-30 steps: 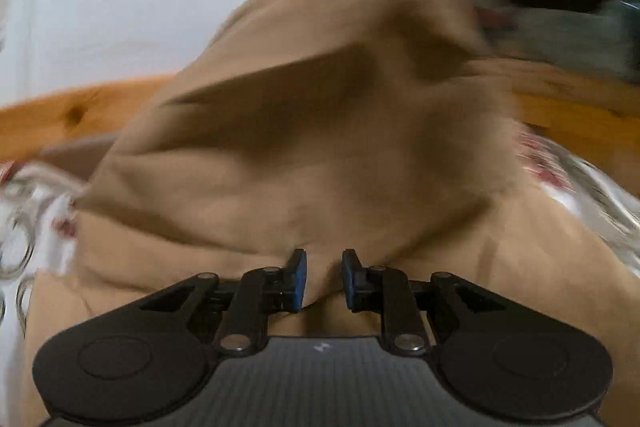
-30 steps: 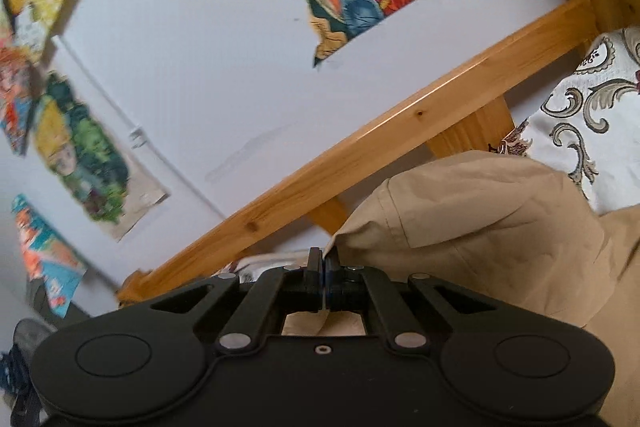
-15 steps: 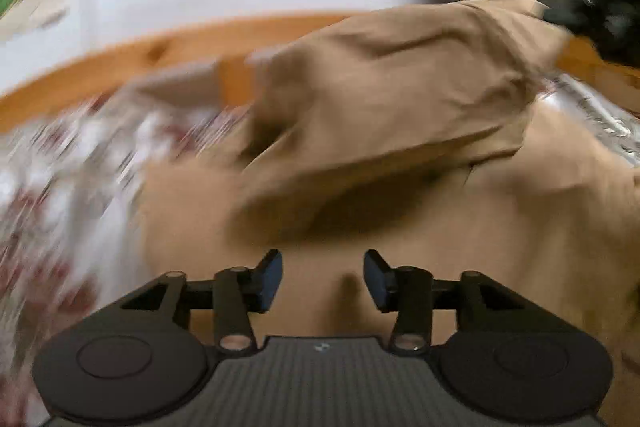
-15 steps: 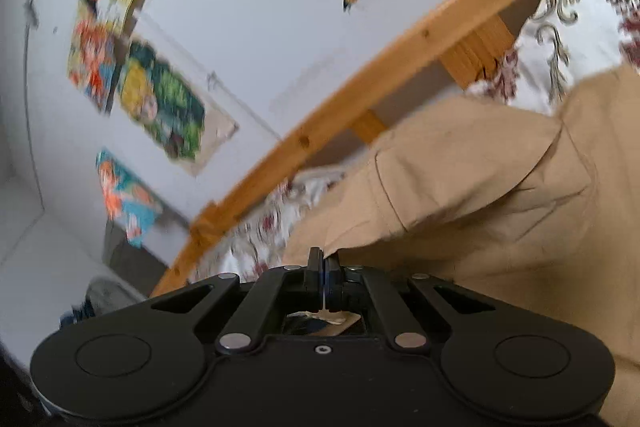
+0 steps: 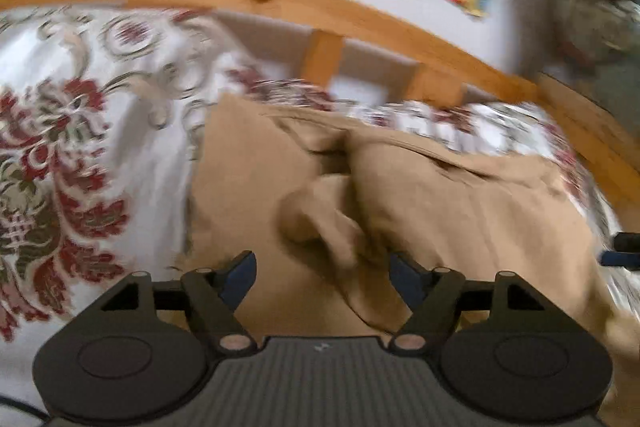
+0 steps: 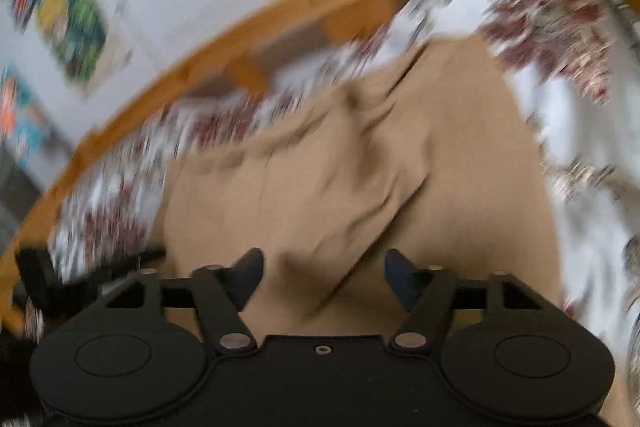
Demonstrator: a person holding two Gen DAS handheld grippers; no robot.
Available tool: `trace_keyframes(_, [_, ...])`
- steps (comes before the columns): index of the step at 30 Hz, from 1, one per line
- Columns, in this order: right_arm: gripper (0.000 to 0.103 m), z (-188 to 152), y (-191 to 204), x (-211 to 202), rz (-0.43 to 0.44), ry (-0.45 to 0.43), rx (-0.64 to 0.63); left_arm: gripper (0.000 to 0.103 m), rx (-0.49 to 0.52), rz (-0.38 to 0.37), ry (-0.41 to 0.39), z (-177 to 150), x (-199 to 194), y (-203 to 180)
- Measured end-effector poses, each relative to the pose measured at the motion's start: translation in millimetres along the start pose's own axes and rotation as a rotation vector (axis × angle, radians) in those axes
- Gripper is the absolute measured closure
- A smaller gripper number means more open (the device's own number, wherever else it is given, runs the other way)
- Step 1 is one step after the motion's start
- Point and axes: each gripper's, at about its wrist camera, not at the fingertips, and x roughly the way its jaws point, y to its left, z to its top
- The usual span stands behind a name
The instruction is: Fold large clothes
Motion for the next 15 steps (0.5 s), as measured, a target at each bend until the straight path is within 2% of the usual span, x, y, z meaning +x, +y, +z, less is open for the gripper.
trace_keyframes(1, [0.031, 8.6, -5.2, 6.1, -0.012, -0.024, 0.021, 0.030, -0.029, 0.052, 0.019, 7.4, 7.0, 2.7])
trace_keyframes(2, [0.032, 16.4, -10.1, 14.2, -0.050, -0.044, 0.045, 0.040, -0.060, 0.079, 0.035, 13.3, 11.8, 6.0])
trace_keyframes(3, [0.034, 23.1, -13.6, 23.6, -0.119, -0.063, 0.068, 0.044, -0.088, 0.088, 0.044, 17.0, 12.6, 8.2])
trace_keyframes(4, [0.041, 29.8, -14.8, 35.1, -0.188, -0.070, 0.074, 0.044, -0.121, 0.088, 0.059, 22.9, 16.0, 11.0])
trace_keyframes(5, [0.051, 35.7, -15.4, 46.7, -0.222, -0.067, 0.067, 0.044, -0.134, 0.081, 0.071, 25.8, 18.1, 13.1])
trace_keyframes(7, [0.056, 44.7, -18.4, 68.8, -0.196, -0.044, 0.077, 0.045, -0.106, 0.076, 0.091, 30.7, 22.4, 11.5])
trace_keyframes(8, [0.067, 47.8, -18.7, 76.8, -0.179, -0.031, 0.083, 0.055, -0.073, 0.075, 0.097, 33.5, 26.0, 8.6])
trace_keyframes(9, [0.073, 50.2, -14.2, 83.4, -0.185, -0.042, 0.069, 0.075, -0.049, 0.065, 0.100, 34.5, 27.2, 5.5])
trace_keyframes(10, [0.084, 51.2, -7.8, 86.1, -0.207, -0.065, 0.031, 0.088, -0.020, 0.052, 0.105, 35.7, 28.9, 1.7])
trace_keyframes(11, [0.090, 52.7, 2.1, 89.0, -0.251, -0.096, -0.044, 0.101, 0.016, 0.058, 0.111, 38.6, 33.4, -3.0])
trace_keyframes(15, [0.093, 37.8, 43.0, 93.3, -0.388, -0.198, -0.371, 0.103, 0.132, 0.197, 0.048, 41.8, 38.8, -22.0])
